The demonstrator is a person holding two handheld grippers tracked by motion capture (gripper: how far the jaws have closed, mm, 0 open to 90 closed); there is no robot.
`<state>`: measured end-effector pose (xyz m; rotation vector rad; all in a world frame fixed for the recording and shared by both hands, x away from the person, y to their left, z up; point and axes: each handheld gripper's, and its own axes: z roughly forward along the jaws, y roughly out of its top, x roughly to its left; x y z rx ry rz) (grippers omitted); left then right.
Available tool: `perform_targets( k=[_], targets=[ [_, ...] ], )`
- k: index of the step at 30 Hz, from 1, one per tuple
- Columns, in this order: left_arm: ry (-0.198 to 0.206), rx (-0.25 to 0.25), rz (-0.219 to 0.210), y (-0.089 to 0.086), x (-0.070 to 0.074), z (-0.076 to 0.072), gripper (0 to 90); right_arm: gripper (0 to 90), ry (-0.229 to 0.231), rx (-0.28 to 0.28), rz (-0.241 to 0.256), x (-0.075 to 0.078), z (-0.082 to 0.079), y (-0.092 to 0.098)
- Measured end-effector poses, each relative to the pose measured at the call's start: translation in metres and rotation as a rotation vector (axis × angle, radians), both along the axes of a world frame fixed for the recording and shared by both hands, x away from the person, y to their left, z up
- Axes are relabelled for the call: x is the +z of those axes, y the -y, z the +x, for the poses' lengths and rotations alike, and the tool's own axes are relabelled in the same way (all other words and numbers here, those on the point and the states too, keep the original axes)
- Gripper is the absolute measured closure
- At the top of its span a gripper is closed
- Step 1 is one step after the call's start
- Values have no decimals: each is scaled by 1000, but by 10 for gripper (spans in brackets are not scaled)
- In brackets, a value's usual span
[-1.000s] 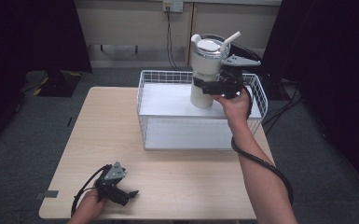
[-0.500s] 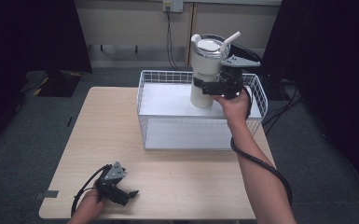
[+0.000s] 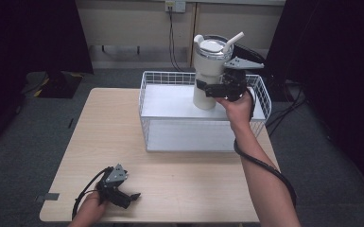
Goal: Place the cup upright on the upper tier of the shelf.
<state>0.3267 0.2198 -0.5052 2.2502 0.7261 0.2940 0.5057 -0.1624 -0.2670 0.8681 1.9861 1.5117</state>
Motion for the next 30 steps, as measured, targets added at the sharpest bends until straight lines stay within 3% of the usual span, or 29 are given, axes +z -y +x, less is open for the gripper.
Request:
perform_targets(
  k=[4, 12, 30],
  targets=[
    [0, 0, 0, 0, 0, 0, 0, 81, -8, 5, 13, -2, 0, 1],
    [0, 0, 0, 0, 0, 0, 0, 81, 0, 1, -8, -5, -2, 2],
    [0, 0, 0, 0, 0, 0, 0, 81, -37, 9, -13, -11, -8, 12]
  ],
)
